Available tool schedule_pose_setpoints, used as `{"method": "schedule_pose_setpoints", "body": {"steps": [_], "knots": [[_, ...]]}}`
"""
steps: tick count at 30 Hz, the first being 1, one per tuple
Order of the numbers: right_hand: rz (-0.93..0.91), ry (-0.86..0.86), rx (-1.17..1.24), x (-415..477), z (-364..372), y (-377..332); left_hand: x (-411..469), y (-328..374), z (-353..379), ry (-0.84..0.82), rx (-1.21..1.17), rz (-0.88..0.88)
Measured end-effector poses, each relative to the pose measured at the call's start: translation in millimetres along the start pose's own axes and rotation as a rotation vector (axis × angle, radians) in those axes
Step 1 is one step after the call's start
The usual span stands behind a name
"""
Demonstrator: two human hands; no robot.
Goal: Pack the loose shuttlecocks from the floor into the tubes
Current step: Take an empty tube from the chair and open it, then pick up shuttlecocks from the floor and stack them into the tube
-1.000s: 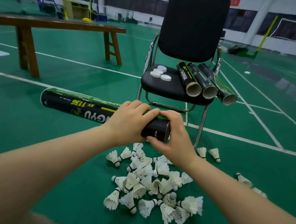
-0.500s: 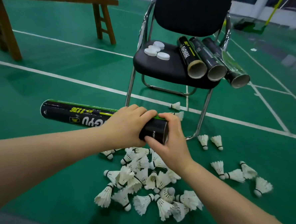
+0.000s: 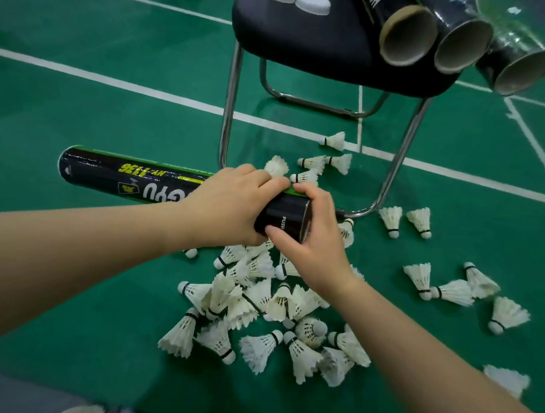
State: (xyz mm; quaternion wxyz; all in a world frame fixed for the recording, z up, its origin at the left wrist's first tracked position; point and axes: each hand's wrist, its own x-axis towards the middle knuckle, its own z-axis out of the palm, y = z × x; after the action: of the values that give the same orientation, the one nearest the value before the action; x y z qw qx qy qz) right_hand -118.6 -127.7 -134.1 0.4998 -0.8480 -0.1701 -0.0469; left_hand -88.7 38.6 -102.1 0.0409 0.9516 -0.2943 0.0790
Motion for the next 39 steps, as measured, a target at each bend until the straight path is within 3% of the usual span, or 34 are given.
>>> {"method": "schedule_pose_setpoints", "body": {"steps": [8,14,17,23,26,31,34,39], "knots": [[0.037,-0.007,0.004,20,19,41,17,-18,39,-0.072,-0.032,-0.044],[0.191,-0.191,0.131,30,39,68,13,-37,71,-0.152,-0.01,-0.086],[0.288,-0.201,0.17,36,41,82,10,-48,78,-0.175,-0.006,-0.165],[0.543,-0.107,-0.162,36,48,121,1,-61,81,-0.266,-0.15,-0.35],[0.647,-0.215,-0.359,34,62,137,-4,-67,83,-0.286,-0.163,-0.38],[0.583,-0.466,-0.83,25,86,139,-10,-69,86,-0.302,-0.154,-0.38],[0.593,-0.521,-0.849,18,99,139,-12,-67,89,-0.324,-0.147,-0.372],[0.657,-0.347,-0.577,21,104,131,-14,-66,88,-0.31,-0.163,-0.368]]}}
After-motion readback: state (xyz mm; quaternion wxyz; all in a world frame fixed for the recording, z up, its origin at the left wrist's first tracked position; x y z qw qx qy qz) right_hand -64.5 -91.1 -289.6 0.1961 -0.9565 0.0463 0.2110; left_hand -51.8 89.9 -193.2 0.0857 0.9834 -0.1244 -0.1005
